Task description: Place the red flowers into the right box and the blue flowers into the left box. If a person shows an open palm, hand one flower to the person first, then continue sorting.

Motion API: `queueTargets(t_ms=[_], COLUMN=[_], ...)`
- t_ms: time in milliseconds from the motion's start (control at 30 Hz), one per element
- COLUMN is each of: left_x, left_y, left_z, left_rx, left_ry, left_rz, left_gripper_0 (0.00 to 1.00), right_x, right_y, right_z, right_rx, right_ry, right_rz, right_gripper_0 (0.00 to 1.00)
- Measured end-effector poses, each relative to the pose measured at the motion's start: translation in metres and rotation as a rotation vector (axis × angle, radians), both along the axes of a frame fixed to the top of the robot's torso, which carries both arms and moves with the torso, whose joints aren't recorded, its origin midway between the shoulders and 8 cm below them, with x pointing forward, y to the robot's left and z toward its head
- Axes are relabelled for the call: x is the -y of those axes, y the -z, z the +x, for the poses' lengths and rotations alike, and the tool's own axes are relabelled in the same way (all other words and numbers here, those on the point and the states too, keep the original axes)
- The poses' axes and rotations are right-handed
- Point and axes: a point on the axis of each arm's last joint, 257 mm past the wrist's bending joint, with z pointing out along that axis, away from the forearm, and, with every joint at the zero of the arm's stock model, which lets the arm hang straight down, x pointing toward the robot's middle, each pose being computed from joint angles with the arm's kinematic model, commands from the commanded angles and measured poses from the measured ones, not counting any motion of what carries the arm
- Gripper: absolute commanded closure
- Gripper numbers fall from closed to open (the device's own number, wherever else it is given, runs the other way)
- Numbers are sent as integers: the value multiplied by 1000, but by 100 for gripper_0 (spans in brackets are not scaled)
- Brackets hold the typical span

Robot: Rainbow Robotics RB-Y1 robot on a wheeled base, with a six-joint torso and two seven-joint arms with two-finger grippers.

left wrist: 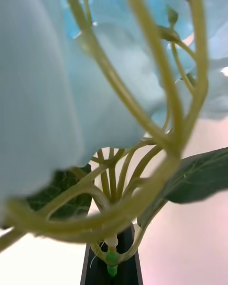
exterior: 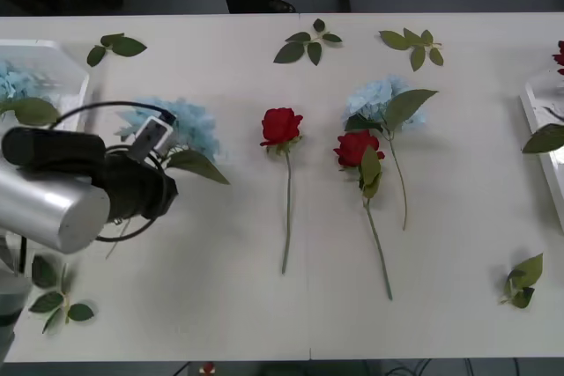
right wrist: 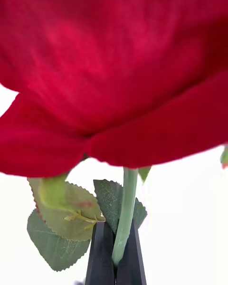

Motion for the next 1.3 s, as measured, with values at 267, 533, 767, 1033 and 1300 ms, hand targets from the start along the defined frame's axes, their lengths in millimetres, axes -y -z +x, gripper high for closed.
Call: queueTargets(t_ms=[267,533,767,1033,1300], left_x=[-74,-184,-294,-361,-392], left_y=[-126,-183,-176,-142,-87], left_z=[42,66,73,80,65], left_rx=[145,226,254,296,317], left_ry=[-158,-361,-554,-599,-640], left_rz=[20,6,-83,-43,-9], left_gripper_0=[100,100,100,100,100], right_x=[78,115,139,168,169], right_y=[-8,-2,20,46,51], right_z=[10,48,55,45,42], right_rx=[-11,61,72,81,71], right_ry=[15,0,44,139,145], right_rz=[-66,-92,-131,-91,-86], right_gripper_0=[100,100,100,100,9])
